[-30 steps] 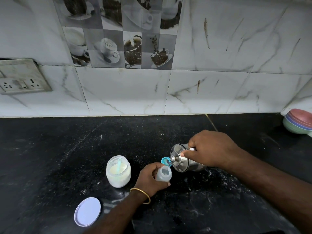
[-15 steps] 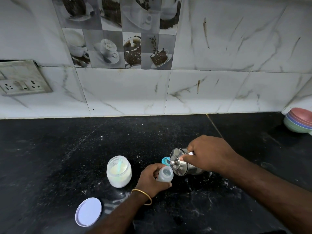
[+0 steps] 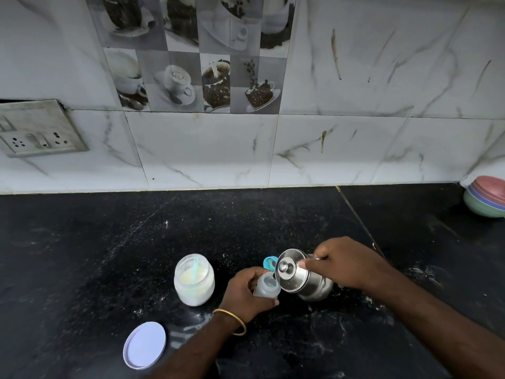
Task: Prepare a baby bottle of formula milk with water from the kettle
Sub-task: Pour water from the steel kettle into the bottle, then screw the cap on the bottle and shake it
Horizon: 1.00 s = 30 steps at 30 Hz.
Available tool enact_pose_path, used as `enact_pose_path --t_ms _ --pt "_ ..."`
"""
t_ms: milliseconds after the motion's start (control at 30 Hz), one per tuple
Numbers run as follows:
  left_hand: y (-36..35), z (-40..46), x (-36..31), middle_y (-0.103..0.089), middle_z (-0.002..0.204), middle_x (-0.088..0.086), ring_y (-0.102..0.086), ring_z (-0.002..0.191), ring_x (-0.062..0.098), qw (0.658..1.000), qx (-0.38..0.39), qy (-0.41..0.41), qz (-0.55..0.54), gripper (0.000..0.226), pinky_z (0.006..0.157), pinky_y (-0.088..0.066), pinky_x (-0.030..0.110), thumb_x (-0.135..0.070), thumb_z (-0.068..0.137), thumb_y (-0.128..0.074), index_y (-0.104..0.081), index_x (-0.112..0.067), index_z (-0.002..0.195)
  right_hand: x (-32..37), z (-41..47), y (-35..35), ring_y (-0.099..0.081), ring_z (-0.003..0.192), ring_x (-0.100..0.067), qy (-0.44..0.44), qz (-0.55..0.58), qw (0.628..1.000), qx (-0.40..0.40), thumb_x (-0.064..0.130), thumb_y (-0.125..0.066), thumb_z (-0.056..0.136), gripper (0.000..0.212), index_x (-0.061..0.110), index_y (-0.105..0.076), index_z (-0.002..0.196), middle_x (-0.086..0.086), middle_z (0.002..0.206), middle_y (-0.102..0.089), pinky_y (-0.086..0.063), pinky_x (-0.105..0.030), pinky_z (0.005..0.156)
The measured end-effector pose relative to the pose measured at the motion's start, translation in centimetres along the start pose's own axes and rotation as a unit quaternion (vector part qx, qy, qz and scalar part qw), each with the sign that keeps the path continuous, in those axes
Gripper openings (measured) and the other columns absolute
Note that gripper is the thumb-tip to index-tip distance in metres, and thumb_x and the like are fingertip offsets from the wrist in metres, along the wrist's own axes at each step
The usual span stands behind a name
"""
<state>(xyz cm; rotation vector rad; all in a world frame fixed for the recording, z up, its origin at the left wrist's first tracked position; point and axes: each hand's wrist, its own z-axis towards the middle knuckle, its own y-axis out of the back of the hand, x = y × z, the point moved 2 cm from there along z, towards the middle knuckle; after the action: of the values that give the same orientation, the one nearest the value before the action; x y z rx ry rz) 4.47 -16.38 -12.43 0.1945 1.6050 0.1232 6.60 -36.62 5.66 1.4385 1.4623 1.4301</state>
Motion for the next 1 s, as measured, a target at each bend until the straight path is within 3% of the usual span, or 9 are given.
enact_pose_path --t_ms 100,233,367,500,833,1000 --pt "0.2 0.1 0.1 -0.075 0.104 0.001 -0.072 0.095 0.012 1.0 -0.004 0.008 -0.003 0.057 0.087 -0.057 0.025 -0.019 0.049 -0.093 -0.071 -0.023 0.101 -1.7 0.1 -1.1 -0.064 0.047 -0.014 -0.029 0.123 0.992 0.03 0.057 -0.063 0.087 0.053 0.012 -0.06 0.06 -0.006 0.06 -0.068 -0.052 -0.034 0.057" --pt "0.5 0.2 -0.1 -0.076 0.102 -0.001 -0.073 0.094 0.012 1.0 -0.011 0.016 -0.012 0.055 0.088 -0.058 0.027 -0.016 0.048 -0.093 -0.072 -0.023 0.098 -4.0 -0.4 -3.0 -0.061 0.047 -0.017 -0.074 0.27 0.959 0.048 0.05 -0.066 0.089 0.047 0.015 -0.059 0.059 -0.004 0.057 -0.065 -0.043 -0.021 0.047" --pt "0.9 0.2 -0.4 -0.077 0.101 -0.004 -0.073 0.095 0.012 0.999 -0.02 0.026 -0.017 0.054 0.089 -0.058 0.028 -0.014 0.049 -0.093 -0.072 -0.024 0.098 -6.1 -1.0 -5.3 -0.06 0.05 -0.019 -0.1 0.357 0.928 0.033 0.047 -0.063 0.092 0.044 0.014 -0.06 0.064 -0.006 0.058 -0.062 -0.041 -0.022 0.046" --pt "1.2 0.2 -0.5 -0.078 0.1 -0.005 -0.073 0.094 0.011 0.999 -0.025 0.03 -0.018 0.054 0.09 -0.058 0.029 -0.009 0.051 -0.093 -0.072 -0.023 0.098 -7.9 -1.2 -7.8 -0.06 0.051 -0.02 -0.127 0.406 0.905 0.021 0.046 -0.06 0.093 0.043 0.011 -0.06 0.069 -0.007 0.06 -0.063 -0.042 -0.025 0.048" --pt "1.5 0.0 -0.7 -0.077 0.101 -0.011 -0.072 0.096 0.009 0.999 -0.026 0.04 0.0 0.058 0.094 -0.057 0.035 -0.02 0.047 -0.093 -0.072 -0.028 0.1 -10.2 -0.7 -11.2 -0.062 0.055 -0.024 -0.14 0.482 0.865 -0.002 0.036 -0.059 0.093 0.047 -0.009 -0.063 0.081 -0.016 0.065 -0.065 -0.045 -0.029 0.052" --pt "1.6 -0.1 -1.2 -0.077 0.101 -0.012 -0.072 0.096 0.008 0.999 -0.025 0.043 0.005 0.059 0.097 -0.056 0.04 -0.025 0.046 -0.091 -0.072 -0.029 0.101 -11.0 -0.9 -11.0 -0.061 0.055 -0.02 -0.156 0.472 0.867 0.043 0.049 -0.061 0.082 0.046 0.004 -0.062 0.08 -0.011 0.072 -0.069 -0.042 -0.026 0.049"
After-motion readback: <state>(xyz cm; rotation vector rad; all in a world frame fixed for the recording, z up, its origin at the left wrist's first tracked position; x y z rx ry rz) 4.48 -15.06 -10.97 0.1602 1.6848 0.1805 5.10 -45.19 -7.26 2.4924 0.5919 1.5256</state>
